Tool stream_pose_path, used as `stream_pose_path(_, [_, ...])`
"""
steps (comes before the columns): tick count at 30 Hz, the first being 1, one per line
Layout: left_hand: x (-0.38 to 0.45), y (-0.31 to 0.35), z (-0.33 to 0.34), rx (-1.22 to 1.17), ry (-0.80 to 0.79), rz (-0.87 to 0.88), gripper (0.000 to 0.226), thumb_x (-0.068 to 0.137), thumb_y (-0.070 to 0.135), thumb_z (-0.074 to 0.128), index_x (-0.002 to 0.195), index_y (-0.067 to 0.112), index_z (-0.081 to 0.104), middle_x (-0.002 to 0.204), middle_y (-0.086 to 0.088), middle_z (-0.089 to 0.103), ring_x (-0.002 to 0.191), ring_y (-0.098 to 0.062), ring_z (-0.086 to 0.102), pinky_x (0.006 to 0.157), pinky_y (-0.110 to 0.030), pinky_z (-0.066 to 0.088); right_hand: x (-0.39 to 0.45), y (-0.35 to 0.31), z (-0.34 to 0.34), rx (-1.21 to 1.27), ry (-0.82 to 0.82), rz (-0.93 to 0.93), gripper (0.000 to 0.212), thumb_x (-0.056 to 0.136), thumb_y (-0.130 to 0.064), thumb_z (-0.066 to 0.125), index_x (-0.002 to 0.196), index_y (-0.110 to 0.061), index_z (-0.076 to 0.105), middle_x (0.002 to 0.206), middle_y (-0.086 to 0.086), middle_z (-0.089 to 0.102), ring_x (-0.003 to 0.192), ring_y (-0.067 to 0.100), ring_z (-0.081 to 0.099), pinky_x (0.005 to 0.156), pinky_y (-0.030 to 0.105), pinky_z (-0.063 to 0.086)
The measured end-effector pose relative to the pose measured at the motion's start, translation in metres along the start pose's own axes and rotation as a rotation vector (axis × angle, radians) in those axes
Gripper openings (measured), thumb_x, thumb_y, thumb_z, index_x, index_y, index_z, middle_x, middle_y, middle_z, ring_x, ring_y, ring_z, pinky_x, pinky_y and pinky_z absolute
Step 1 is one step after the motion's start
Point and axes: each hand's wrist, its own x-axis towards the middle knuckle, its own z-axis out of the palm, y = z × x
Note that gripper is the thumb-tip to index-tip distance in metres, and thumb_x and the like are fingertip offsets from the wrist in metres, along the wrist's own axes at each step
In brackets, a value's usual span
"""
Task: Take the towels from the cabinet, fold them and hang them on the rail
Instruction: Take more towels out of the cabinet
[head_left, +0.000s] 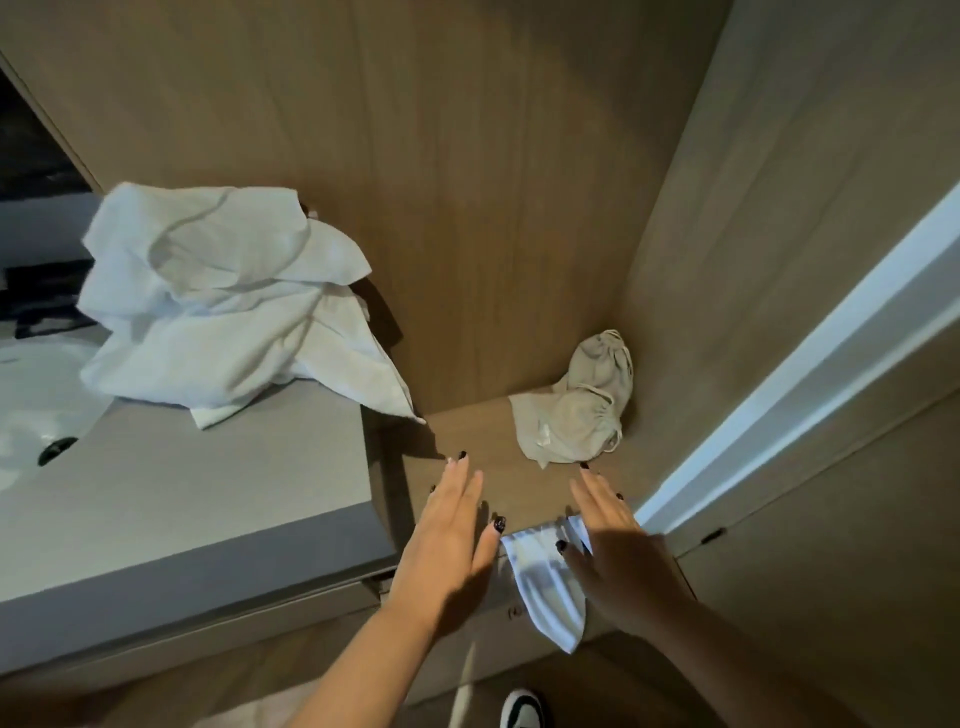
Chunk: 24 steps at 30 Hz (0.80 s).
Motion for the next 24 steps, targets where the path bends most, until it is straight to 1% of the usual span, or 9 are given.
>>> stream_pose_path(2, [-0.01,-0.004,0.017,-0.061,-0.044,-0.019,0.064,0.103,0.051,0.024,0.155,0.024,-0.003,0.155,0.012,-0.022,0.147,-0.006,-0.018,0.117,-0.024,-0.009,-0.011,0.006,0.017,-0.004,-0.079,0.027,0.076,0.093,-0.055,0.024,0.156,-0.013,0.012,0.164,0.002,0.001,0.152,0.016,0.003,0.12,0.026,0.009])
stream_pose_path(6, [-0.029,-0.014,0.05,-0.037,-0.038,0.063,0.062,0.104,0.035,0.042,0.157,0.015,0.017,0.164,0.002,0.0,0.151,-0.01,-0.007,0.123,-0.03,0.007,-0.027,0.016,0.038,0.005,-0.144,0.063,0.073,0.101,-0.042,0.038,0.157,-0.016,-0.001,0.164,0.0,-0.008,0.151,0.014,-0.006,0.121,0.028,0.012])
stream_pose_path(10, [-0.034,-0.003,0.07,0.004,-0.056,0.067,0.062,0.104,0.036,0.041,0.157,0.013,0.018,0.163,-0.001,0.0,0.151,-0.013,-0.006,0.114,-0.016,-0.011,-0.041,0.033,0.051,-0.023,-0.197,0.107,0.073,0.104,-0.039,0.037,0.156,-0.019,-0.009,0.158,-0.006,-0.027,0.15,0.012,-0.013,0.12,0.029,0.005])
stream_pose_path(13, [-0.032,0.003,0.087,-0.02,-0.073,0.04,0.066,0.103,0.035,0.045,0.156,0.018,0.01,0.161,0.003,-0.007,0.15,-0.011,-0.011,0.115,-0.018,-0.012,-0.044,0.055,0.063,-0.029,-0.23,0.112,0.073,0.104,-0.038,0.037,0.156,-0.016,-0.009,0.154,-0.006,-0.029,0.15,0.015,-0.015,0.116,0.025,-0.009])
stream_pose_path(14, [-0.031,0.003,0.094,-0.033,-0.09,0.031,0.071,0.101,0.032,0.051,0.155,0.021,0.006,0.16,0.005,-0.01,0.149,-0.009,-0.014,0.118,-0.02,-0.011,-0.044,0.064,0.066,-0.017,-0.248,0.116,0.074,0.104,-0.037,0.037,0.156,-0.016,-0.01,0.155,-0.005,-0.028,0.15,0.014,-0.016,0.117,0.025,-0.01])
stream_pose_path(16, [-0.027,0.008,0.11,-0.013,-0.125,0.01,0.079,0.099,0.025,0.055,0.154,0.022,-0.001,0.157,0.008,-0.019,0.145,-0.006,-0.023,0.117,-0.019,-0.014,-0.044,0.082,0.069,0.024,-0.287,0.111,0.074,0.104,-0.035,0.038,0.156,-0.016,-0.011,0.157,-0.005,-0.027,0.149,0.012,-0.018,0.123,0.031,0.0])
stream_pose_path(18, [-0.02,0.019,0.129,-0.014,-0.112,-0.03,0.067,0.103,0.04,0.036,0.155,0.018,0.0,0.155,0.009,-0.019,0.142,-0.004,-0.024,0.111,-0.016,-0.02,-0.042,0.103,0.071,0.042,-0.319,0.079,0.075,0.103,-0.035,0.039,0.156,-0.016,-0.01,0.153,-0.008,-0.031,0.148,0.01,-0.019,0.124,0.035,0.008])
stream_pose_path(21, [-0.01,0.041,0.163,-0.033,-0.148,-0.099,0.082,0.086,0.064,-0.001,0.154,0.018,-0.004,0.154,0.01,-0.021,0.139,0.0,-0.031,0.108,-0.013,-0.023,-0.035,0.138,0.074,0.056,-0.356,0.038,0.075,0.103,-0.035,0.041,0.157,-0.018,-0.009,0.153,-0.009,-0.03,0.147,0.009,-0.019,0.124,0.035,0.011])
stream_pose_path(24, [-0.001,0.049,0.209,-0.103,-0.141,-0.162,0.087,0.08,0.072,-0.013,0.152,0.023,-0.007,0.158,0.01,-0.02,0.142,-0.001,-0.028,0.116,-0.019,-0.013,-0.025,0.173,0.082,0.056,-0.377,0.015,0.074,0.102,-0.033,0.044,0.157,-0.018,-0.004,0.163,-0.005,-0.017,0.151,0.013,-0.013,0.124,0.033,0.009])
